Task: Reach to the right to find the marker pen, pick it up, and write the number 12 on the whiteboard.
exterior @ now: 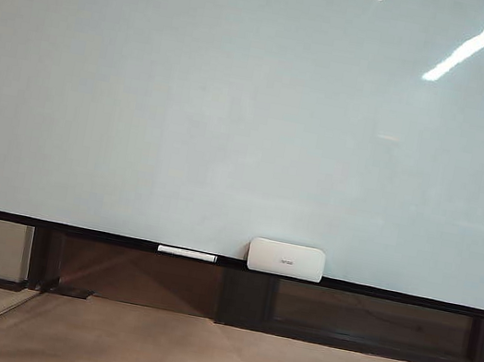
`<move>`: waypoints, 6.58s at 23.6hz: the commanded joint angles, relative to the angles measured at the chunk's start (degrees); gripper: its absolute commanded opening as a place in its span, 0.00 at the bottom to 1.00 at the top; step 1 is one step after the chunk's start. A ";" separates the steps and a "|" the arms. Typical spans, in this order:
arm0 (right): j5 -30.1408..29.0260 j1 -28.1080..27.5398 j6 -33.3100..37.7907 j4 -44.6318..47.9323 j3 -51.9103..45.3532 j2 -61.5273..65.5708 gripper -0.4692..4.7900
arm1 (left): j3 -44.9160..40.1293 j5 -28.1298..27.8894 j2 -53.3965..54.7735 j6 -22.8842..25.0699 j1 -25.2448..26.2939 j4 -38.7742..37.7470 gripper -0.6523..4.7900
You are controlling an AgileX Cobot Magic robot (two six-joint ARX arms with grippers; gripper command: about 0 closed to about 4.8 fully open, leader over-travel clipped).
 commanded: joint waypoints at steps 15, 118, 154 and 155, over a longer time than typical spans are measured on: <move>2.99 0.13 6.51 5.38 0.33 0.07 0.08 | 0.11 15.30 0.02 -3.63 -0.02 5.99 0.11; -14.82 -35.67 -4.63 60.59 84.65 136.45 0.77 | 16.72 7.56 67.89 7.74 -16.66 46.12 0.11; -10.25 -34.93 -4.70 55.47 96.54 141.31 0.77 | 16.79 6.05 70.47 6.71 -16.79 49.94 0.11; -10.25 -34.93 -4.74 55.67 96.56 141.33 0.77 | 16.79 6.05 70.47 6.71 -16.79 49.96 0.11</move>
